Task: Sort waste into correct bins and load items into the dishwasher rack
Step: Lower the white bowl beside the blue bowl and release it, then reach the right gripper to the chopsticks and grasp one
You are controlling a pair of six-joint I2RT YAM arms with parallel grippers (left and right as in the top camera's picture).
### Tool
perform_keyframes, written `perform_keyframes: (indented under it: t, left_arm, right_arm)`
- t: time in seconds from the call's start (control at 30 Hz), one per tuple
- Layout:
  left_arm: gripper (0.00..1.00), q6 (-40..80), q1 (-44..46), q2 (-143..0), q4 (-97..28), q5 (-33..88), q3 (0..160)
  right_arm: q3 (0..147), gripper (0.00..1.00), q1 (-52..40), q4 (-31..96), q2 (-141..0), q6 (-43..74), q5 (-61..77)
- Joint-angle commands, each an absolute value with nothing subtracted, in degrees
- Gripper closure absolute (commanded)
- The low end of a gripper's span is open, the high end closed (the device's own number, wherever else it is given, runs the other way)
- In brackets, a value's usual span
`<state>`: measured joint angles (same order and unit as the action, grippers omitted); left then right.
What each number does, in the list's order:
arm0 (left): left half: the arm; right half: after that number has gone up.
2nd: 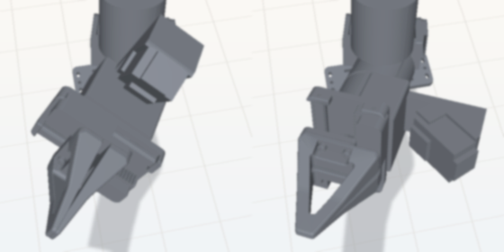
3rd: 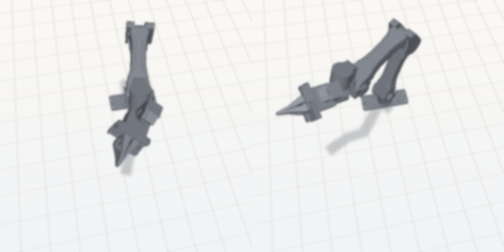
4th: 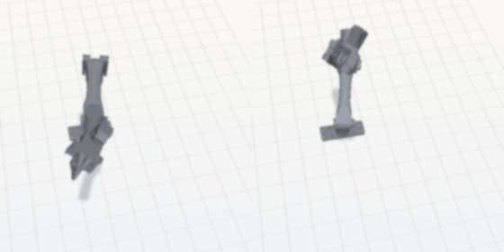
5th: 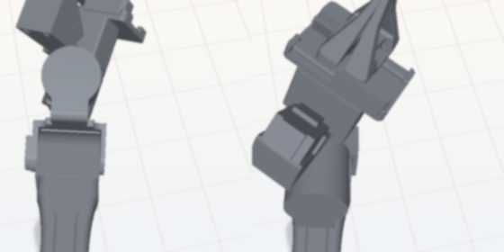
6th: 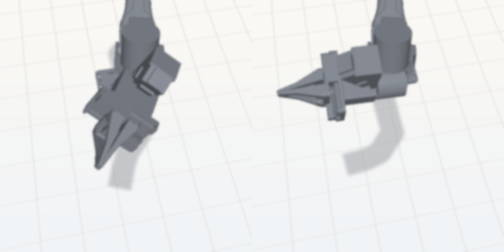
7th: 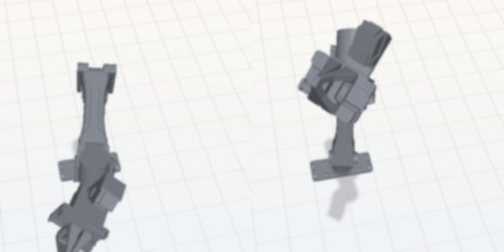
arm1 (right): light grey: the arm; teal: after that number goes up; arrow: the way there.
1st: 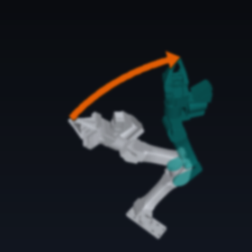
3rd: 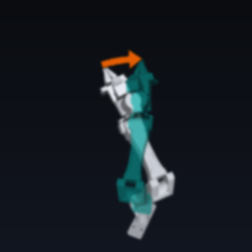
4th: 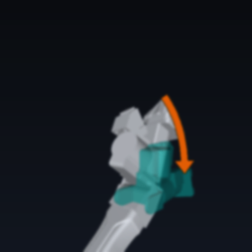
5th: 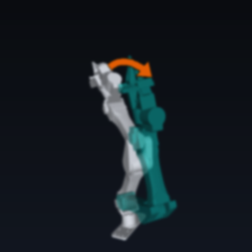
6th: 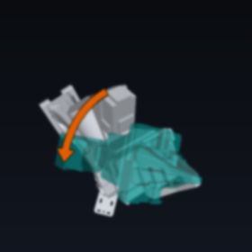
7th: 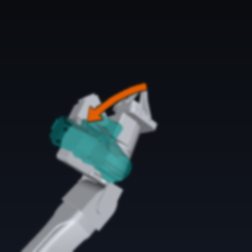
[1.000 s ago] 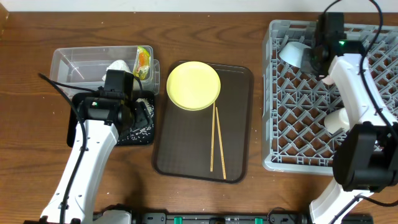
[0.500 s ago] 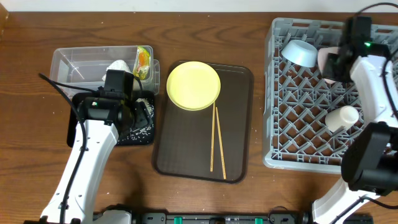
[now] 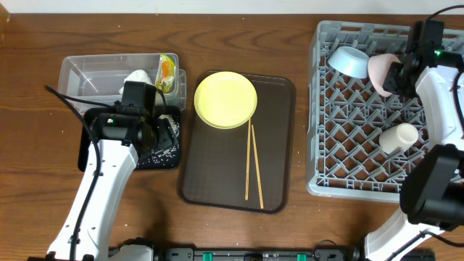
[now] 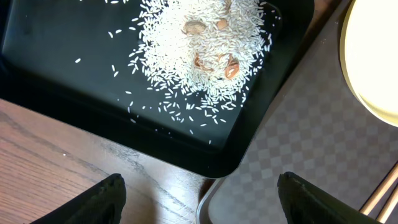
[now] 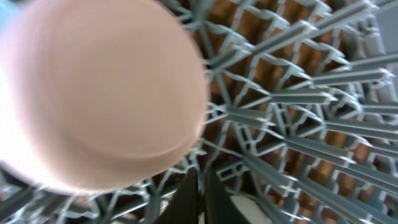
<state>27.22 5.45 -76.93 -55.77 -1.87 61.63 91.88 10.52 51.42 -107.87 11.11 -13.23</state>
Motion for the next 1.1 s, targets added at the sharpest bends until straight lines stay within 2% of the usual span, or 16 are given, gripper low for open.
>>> perform_keyframes:
  t: [0.0, 0.13, 0.17, 0.23, 0.6, 0.83, 1.07]
  left_arm:
    - [0.19, 27.75, 5.26, -76.84, -56.10, -2.17, 62.11]
    - [0.17, 27.75, 5.26, -76.84, -56.10, -2.20, 62.11]
    - [0.14, 27.75, 5.26, -76.84, -56.10, -2.20, 62.11]
    - [0.13, 27.75, 5.26, -76.84, -56.10, -2.20, 62.11]
    - [0.12, 27.75, 5.26, -76.84, -56.10, -2.22, 62.11]
    - [0.12, 27.75, 5.26, -76.84, -56.10, -2.22, 62.11]
    - [0.12, 27.75, 5.26, -76.84, -56.10, -2.22, 62.11]
  right_arm:
    - [92.05, 0.90, 8.58, 51.42, -103.00, 9.28, -2.07]
    - [92.05, 0.71, 6.90, 52.01, -100.44, 6.61, 12.62]
    - [92.05, 0.68, 6.15, 52.45, -100.14, 6.57, 15.55]
    - [92.05, 0.63, 4.19, 53.45, -99.96, 6.55, 20.25]
    - [89.84, 0.63, -12.73, 55.53, -101.38, 7.77, 21.93]
    - [82.21, 0.64, -24.10, 55.75, -101.38, 12.47, 17.08]
    - [72.31, 0.63, -35.22, 53.84, -101.38, 18.46, 4.84]
